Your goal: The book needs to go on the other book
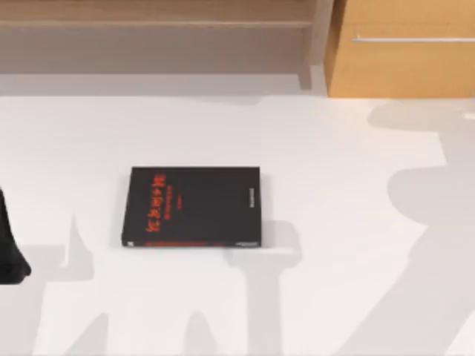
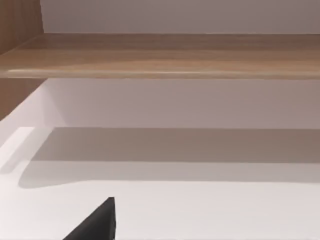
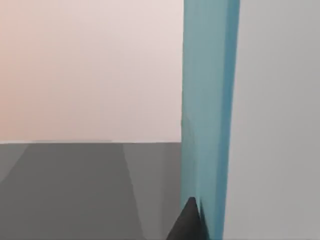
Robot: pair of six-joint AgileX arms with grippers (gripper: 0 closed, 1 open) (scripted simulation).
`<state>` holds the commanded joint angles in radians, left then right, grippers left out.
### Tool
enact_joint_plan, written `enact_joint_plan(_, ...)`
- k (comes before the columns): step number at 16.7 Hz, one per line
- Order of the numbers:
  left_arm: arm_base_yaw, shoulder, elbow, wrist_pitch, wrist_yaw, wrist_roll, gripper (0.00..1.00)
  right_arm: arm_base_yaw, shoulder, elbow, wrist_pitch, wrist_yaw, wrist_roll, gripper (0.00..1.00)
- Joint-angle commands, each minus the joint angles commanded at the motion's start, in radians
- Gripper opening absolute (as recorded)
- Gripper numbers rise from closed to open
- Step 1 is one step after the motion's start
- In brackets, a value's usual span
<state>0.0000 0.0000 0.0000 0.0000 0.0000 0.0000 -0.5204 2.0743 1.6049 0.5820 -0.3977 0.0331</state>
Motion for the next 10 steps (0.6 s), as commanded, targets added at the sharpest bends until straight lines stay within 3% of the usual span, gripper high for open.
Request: enact_joint_plan(10, 0.0, 0.0, 0.0, 0.0, 0.0, 0.0, 1.0, 0.04, 0.024, -0.012, -0.066, -0.044, -0.041, 0.0)
